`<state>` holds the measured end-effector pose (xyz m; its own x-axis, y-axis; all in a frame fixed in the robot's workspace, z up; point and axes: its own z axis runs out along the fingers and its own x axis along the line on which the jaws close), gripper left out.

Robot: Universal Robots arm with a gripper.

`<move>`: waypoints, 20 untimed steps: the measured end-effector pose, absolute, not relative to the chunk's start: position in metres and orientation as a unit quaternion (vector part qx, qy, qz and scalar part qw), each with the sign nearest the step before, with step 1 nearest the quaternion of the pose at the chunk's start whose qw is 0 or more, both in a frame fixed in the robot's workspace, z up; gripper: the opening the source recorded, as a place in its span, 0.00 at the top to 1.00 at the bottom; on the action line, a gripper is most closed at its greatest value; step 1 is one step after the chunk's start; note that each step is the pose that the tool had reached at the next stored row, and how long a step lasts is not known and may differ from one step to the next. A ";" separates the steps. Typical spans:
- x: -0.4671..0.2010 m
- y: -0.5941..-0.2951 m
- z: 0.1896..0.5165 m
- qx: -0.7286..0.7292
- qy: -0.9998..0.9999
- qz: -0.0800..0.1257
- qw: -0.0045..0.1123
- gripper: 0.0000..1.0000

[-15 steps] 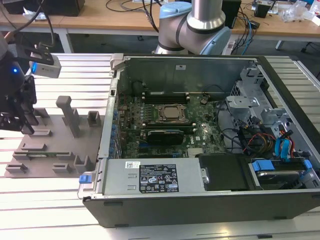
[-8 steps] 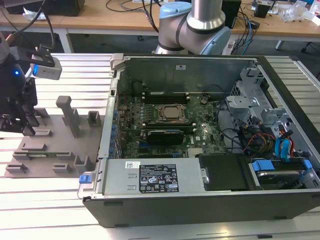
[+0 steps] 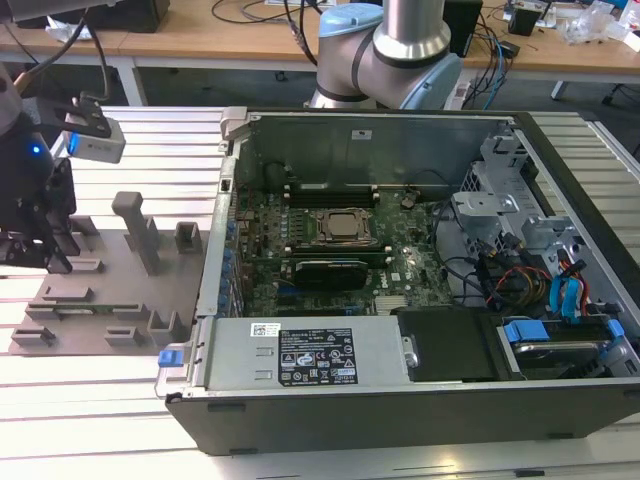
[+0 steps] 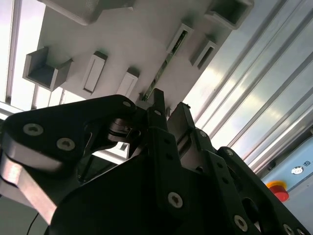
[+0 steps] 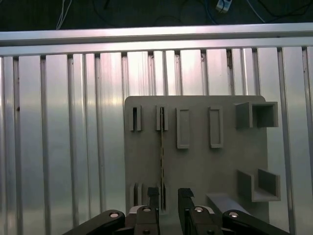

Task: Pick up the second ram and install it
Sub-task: 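Pick up the second ram and move it above second insertion slot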

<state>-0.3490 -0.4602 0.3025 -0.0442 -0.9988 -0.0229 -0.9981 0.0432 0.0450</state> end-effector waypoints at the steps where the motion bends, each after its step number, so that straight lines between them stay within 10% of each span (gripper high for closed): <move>1: -0.349 -0.460 0.302 0.692 -0.722 -0.024 0.007 0.70; 20: -0.355 -0.462 0.252 0.709 -0.704 -0.024 0.008 0.70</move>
